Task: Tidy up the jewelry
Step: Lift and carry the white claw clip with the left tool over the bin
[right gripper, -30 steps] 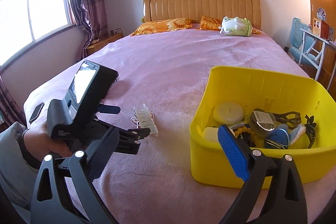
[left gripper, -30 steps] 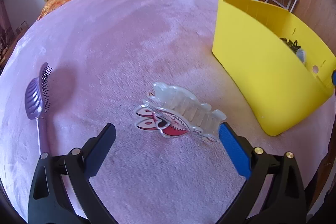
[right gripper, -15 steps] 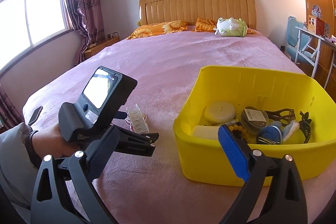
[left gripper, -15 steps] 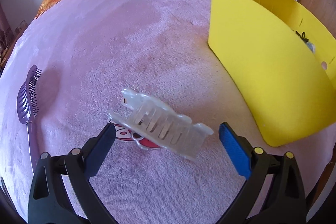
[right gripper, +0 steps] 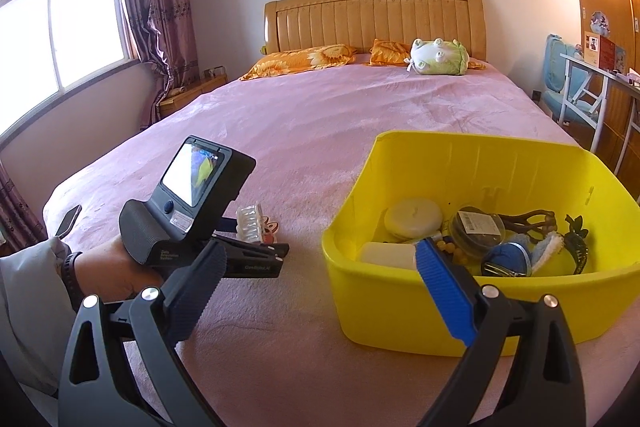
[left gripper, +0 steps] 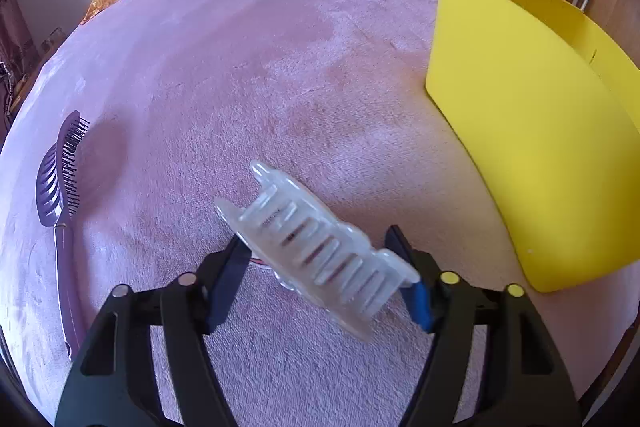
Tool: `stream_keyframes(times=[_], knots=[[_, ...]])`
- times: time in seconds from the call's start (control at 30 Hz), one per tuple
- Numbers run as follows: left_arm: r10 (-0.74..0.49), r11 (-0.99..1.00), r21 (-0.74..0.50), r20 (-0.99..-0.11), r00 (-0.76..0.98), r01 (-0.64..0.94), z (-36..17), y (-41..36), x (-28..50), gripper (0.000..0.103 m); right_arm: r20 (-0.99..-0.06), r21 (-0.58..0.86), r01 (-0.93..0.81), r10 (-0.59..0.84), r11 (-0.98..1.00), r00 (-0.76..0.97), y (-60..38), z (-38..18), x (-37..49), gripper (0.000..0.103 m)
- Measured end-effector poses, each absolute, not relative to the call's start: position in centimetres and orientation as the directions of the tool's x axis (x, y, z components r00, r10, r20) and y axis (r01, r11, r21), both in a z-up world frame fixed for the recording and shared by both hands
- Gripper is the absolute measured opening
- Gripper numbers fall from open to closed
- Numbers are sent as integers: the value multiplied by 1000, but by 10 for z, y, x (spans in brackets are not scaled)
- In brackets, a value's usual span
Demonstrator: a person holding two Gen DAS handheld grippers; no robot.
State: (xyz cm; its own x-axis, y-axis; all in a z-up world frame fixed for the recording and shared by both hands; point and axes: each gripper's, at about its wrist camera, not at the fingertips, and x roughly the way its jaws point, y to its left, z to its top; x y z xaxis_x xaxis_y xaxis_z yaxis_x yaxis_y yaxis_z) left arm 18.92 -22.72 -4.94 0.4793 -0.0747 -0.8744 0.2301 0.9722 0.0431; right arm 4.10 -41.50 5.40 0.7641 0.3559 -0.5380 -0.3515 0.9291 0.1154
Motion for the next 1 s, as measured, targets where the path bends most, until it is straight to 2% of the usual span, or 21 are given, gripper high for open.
stream_keyframes(times=[0.23,0.4,0.47,0.63,0.73,0.87,1.0], knots=[[-143,959,-6,-871,469,282,-44,-216,183,56,-569,89,-374,355,923,742,-401,52,43,97],[-180,943,-9,-856,486,332,-31,-203,174,33,-596,38,-405,346,914,724,-384,57,45,97],[-202,934,-15,-847,492,357,-24,-197,168,27,-606,26,-433,359,901,710,-375,62,46,97],[-231,910,1,-829,509,415,-10,-180,152,26,-680,-3,-525,383,851,625,-346,68,52,97],[-259,903,-10,-809,527,430,-1,-171,141,26,-746,43,-532,381,845,545,-336,61,58,97],[-290,882,-6,-795,533,471,7,-165,121,26,-787,148,-556,438,818,435,-324,50,58,97],[-292,877,4,-790,539,481,10,-160,109,26,-824,92,-536,367,839,433,-314,41,58,97]])
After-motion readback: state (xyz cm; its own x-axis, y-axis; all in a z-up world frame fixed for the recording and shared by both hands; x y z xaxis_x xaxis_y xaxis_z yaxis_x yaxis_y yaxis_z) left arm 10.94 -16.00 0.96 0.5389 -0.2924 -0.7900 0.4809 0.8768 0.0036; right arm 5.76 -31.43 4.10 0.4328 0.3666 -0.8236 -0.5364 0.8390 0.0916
